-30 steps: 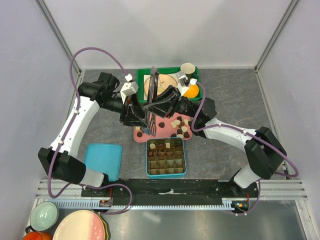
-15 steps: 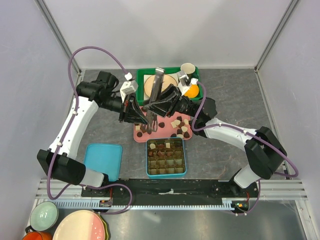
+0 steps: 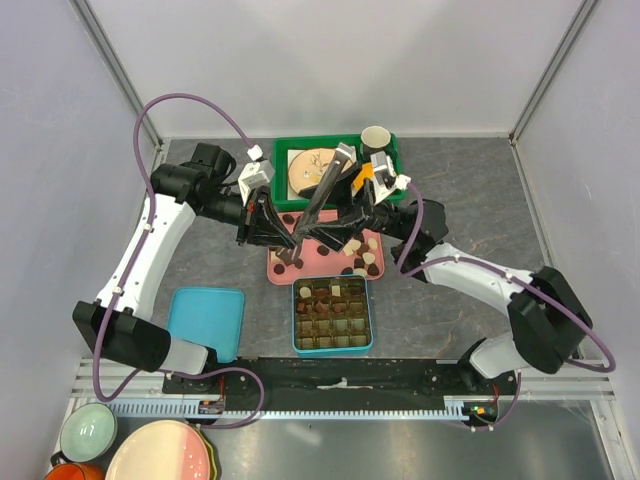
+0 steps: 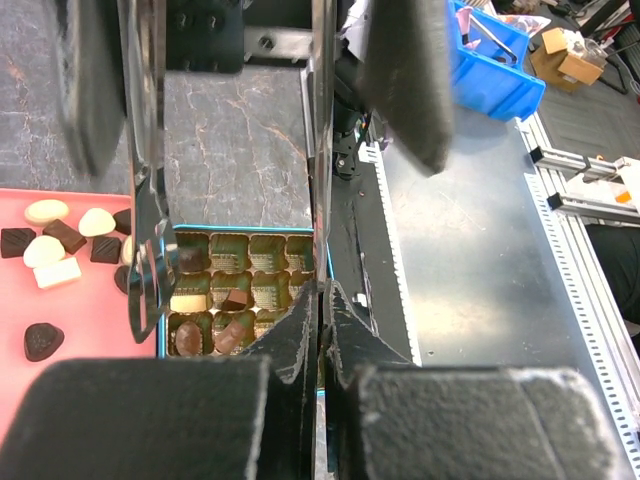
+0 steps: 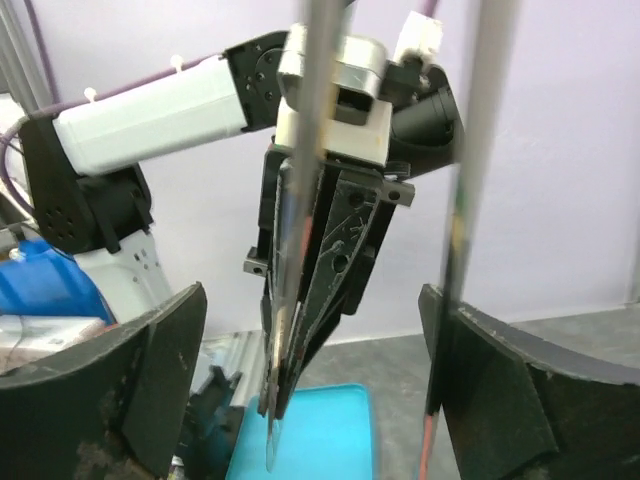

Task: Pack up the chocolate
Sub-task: Adjust the clamp.

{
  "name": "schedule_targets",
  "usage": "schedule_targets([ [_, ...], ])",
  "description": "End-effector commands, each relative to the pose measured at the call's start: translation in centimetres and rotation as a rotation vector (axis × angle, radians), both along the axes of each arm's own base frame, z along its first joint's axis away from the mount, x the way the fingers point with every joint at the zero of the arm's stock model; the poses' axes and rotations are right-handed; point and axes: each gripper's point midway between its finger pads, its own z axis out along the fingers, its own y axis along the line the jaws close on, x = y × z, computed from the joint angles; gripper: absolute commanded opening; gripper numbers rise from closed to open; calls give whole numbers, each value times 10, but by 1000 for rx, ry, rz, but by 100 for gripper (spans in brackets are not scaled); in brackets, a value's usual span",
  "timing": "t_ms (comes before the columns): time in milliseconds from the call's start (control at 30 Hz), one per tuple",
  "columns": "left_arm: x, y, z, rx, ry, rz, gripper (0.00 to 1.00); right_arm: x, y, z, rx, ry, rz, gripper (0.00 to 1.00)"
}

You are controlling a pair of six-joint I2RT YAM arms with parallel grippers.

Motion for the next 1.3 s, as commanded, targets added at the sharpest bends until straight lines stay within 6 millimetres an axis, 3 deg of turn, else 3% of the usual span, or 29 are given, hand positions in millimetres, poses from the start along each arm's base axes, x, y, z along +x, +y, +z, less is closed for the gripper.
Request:
schedule_targets([
  [0,-19,8,2,48,171,21,1,-6,-7,2,-110,-177,-75,98],
  [67,-19,9,3,57,159,26,2,3,-11,4,-165,-238,-159,98],
  [100,-18,10,3,59,156,29,1,7,-11,-10,-228,-208,-175,98],
  [167,-19,11,3,67,149,34,2,14,-18,-7,-258,-245,-235,98],
  [200,-19,11,4,69,143,35,1,17,-19,-17,-306,-218,-240,98],
  [500,-17,14,0,105,115,58,2,39,-29,-22,-389,-137,-270,98],
  [667,-12,15,-7,125,103,83,2,24,-21,-4,-317,-148,-165,98],
  [900,-13,17,-9,135,92,88,1,17,-18,3,-254,-122,-102,98],
  [1100,-8,17,-13,146,77,109,1,0,-15,27,-195,-102,13,98],
  [1267,5,19,-17,175,34,182,2,-5,-9,26,-253,-42,56,98],
])
